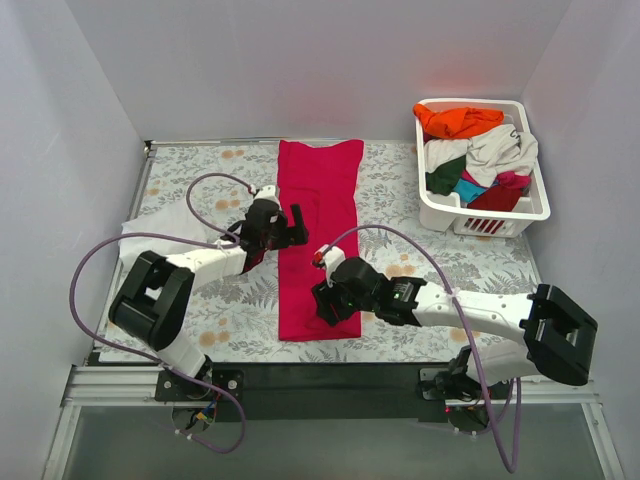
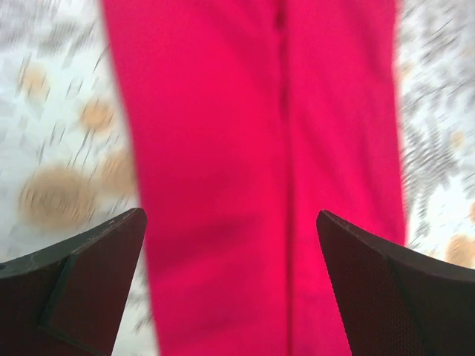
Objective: Fold and stack the t-shirts
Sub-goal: Fold the tshirt
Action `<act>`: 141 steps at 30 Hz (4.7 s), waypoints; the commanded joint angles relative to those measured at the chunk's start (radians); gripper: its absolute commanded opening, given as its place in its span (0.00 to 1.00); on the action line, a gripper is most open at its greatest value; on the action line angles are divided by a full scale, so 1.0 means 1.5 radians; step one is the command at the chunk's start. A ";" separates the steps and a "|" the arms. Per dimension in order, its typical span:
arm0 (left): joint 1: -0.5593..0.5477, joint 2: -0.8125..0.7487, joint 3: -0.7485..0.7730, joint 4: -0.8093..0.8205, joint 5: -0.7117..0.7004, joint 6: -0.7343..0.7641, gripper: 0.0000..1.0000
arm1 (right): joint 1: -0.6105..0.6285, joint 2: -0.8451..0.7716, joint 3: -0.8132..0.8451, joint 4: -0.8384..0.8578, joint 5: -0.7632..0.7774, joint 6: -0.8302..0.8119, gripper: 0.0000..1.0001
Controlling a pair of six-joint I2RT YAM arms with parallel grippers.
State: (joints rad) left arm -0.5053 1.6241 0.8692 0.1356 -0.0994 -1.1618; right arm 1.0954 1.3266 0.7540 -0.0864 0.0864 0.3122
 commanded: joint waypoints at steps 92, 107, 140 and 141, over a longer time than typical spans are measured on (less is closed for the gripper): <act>0.009 -0.275 -0.181 -0.108 -0.035 -0.055 0.92 | -0.012 -0.051 0.024 -0.159 0.124 0.068 0.58; -0.043 -0.428 -0.316 -0.204 -0.028 -0.157 0.92 | -0.032 -0.059 -0.083 -0.078 0.033 0.148 0.58; -0.290 -0.540 -0.360 -0.451 -0.048 -0.394 0.88 | 0.042 -0.047 -0.115 -0.148 0.071 0.256 0.57; -0.309 -0.538 -0.363 -0.454 -0.047 -0.402 0.87 | 0.044 -0.043 -0.112 -0.147 0.070 0.256 0.57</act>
State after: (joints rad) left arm -0.9215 0.8200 0.3519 -0.4786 -0.1616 -1.6989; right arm 1.1473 1.2465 0.5774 -0.3000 0.1852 0.6739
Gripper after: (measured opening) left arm 0.879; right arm 0.575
